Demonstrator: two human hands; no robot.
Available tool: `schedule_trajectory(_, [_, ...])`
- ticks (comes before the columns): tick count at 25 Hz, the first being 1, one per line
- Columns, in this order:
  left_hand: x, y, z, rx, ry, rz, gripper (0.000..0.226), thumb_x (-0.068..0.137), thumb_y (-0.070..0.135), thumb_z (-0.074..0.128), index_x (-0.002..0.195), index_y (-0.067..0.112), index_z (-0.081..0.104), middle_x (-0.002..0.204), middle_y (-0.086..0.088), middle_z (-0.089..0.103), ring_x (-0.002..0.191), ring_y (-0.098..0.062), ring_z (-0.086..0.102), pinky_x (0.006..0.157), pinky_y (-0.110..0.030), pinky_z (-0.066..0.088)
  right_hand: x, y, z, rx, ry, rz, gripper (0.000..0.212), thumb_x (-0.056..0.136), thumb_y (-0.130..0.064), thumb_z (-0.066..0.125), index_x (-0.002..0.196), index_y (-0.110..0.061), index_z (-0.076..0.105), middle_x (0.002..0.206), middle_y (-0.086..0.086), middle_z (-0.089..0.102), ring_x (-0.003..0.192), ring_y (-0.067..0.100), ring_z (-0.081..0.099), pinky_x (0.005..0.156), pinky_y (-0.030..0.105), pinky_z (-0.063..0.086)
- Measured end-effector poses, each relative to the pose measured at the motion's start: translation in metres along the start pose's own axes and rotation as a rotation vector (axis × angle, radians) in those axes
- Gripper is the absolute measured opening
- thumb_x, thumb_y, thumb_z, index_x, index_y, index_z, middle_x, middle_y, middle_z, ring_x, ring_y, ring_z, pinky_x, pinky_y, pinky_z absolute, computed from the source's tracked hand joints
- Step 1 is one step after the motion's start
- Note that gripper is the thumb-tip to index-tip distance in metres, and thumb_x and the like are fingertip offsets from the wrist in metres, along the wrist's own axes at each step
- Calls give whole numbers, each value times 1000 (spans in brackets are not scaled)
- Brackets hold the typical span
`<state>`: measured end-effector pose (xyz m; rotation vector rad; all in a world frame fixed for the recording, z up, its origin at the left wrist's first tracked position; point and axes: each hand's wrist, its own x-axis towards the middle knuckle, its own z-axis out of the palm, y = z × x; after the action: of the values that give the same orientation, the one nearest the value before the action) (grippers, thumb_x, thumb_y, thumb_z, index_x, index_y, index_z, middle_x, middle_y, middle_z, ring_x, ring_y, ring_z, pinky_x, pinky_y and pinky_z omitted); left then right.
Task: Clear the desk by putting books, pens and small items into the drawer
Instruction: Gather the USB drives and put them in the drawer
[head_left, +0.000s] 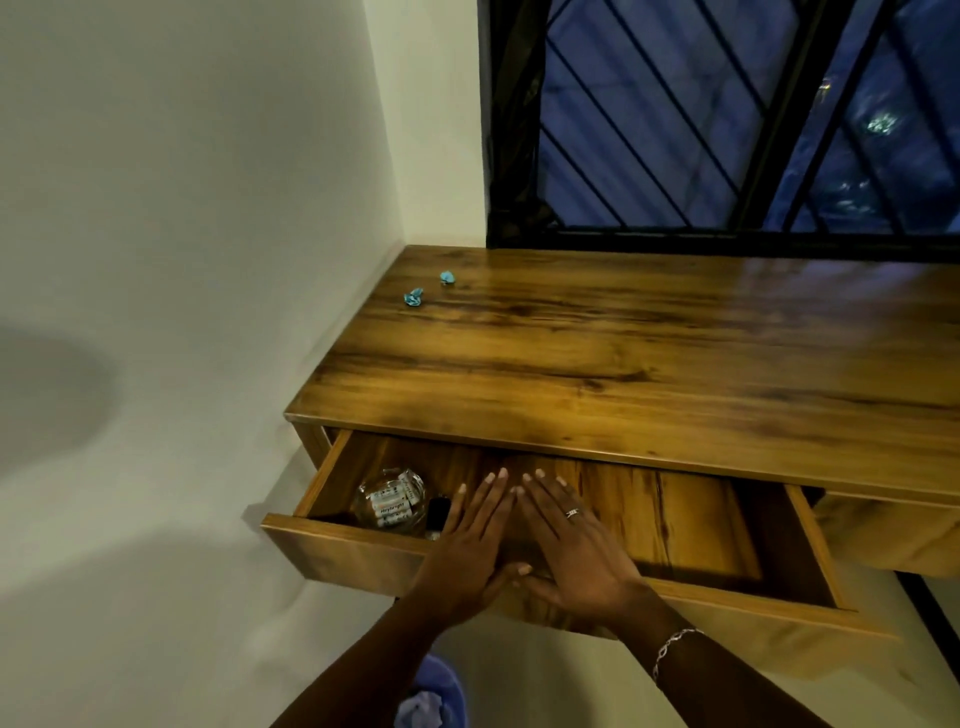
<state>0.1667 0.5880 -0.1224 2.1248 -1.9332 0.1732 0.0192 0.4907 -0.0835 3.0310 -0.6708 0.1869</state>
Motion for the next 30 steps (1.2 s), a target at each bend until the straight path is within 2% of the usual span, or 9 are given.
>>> schedule_trajectory(3, [27, -12, 7, -50, 33, 13, 76, 92, 63, 20, 149, 15, 5, 153, -14, 16, 143, -20, 5, 115, -32, -3, 22, 15, 2, -2, -37, 4, 82, 79, -63, 34, 131, -1, 47, 139, 16, 46, 134, 23, 25, 113, 36, 3])
schedule_trajectory(8, [72, -28, 12, -108, 9, -21, 92, 84, 73, 15, 147, 7, 7, 154, -10, 6, 143, -16, -6, 118, -35, -6, 60, 44, 19, -83, 14, 56, 90, 74, -67, 30, 127, 3, 52, 133, 21, 52, 127, 33, 47, 110, 45, 11])
schedule_trajectory(10, [85, -32, 15, -16, 24, -38, 86, 87, 69, 18, 145, 6, 19, 152, -11, 25, 141, -16, 7, 116, -45, 12, 72, 54, 24, -126, 82, 51, 89, 70, -68, 30, 120, 0, 59, 123, 19, 61, 117, 33, 57, 109, 47, 29])
schedule_trajectory(12, [88, -31, 18, 78, 96, -26, 69, 86, 58, 38, 136, 11, 34, 140, -8, 49, 134, -17, 28, 107, -48, 34, 83, 63, 25, -151, 165, 6, 81, 68, -71, 40, 113, -7, 65, 112, 13, 66, 107, 30, 63, 96, 44, 46])
schedule_trajectory(16, [97, -26, 18, 133, 225, -33, 71, 60, 35, 82, 118, 18, 45, 122, -2, 64, 115, -18, 56, 92, -43, 49, 97, 72, 27, -183, 312, -59, 61, 55, -63, 71, 93, -15, 70, 94, 10, 69, 92, 28, 68, 82, 40, 54])
schedule_trajectory(20, [109, -21, 24, 204, 333, -59, 53, 64, 26, 81, 105, 18, 48, 104, -2, 68, 99, -20, 54, 86, -40, 52, 105, 71, 35, -200, 391, -74, 55, 48, -47, 85, 87, -11, 70, 86, 11, 69, 85, 30, 69, 76, 39, 56])
schedule_trajectory(23, [114, -21, 28, 211, 365, -80, 46, 67, 24, 77, 102, 16, 47, 97, -3, 68, 92, -21, 53, 81, -40, 54, 108, 72, 39, -214, 441, -86, 62, 50, -44, 86, 92, -9, 58, 84, 11, 69, 83, 29, 69, 75, 37, 56])
schedule_trajectory(26, [117, -22, 29, 221, 384, -72, 29, 76, 23, 62, 100, 15, 47, 95, -4, 67, 91, -20, 48, 76, -38, 53, 107, 72, 41, -220, 475, -103, 68, 50, -42, 86, 93, -10, 44, 82, 9, 69, 82, 27, 69, 76, 35, 56])
schedule_trajectory(30, [116, -22, 30, 226, 381, -80, 23, 79, 25, 56, 99, 17, 48, 95, -2, 67, 92, -19, 47, 78, -36, 50, 108, 73, 45, -214, 513, -114, 66, 54, -42, 85, 94, -9, 44, 83, 10, 68, 84, 28, 69, 79, 36, 56])
